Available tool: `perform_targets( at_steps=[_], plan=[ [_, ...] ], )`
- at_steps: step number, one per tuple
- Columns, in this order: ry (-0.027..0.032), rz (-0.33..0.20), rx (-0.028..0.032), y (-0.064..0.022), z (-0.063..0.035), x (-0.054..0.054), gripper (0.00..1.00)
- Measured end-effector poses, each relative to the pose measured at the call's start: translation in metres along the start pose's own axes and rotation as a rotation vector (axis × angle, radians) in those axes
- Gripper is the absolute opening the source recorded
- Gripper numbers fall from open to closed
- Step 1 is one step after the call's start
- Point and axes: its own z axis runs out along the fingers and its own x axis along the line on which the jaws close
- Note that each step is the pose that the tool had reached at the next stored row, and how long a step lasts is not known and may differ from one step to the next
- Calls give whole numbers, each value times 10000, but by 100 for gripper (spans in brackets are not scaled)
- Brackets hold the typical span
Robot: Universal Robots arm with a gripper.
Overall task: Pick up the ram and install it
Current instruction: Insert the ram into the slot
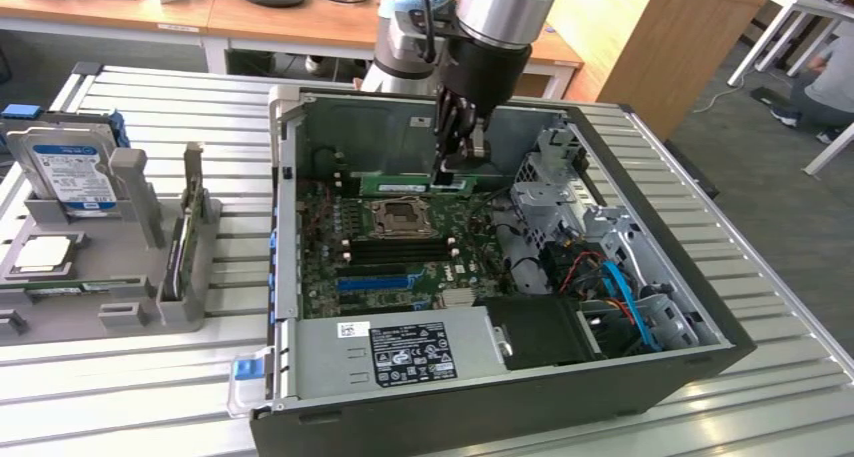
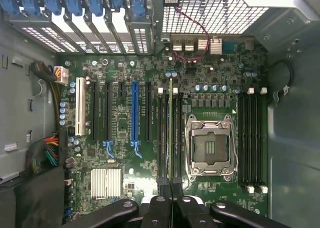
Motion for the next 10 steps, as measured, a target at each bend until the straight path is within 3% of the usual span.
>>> perform_targets(
  at_steps=[2, 10],
  plan=[
    [0, 0, 0, -7, 155, 3, 11],
    [0, 0, 0, -9, 203, 3, 11]
  ],
)
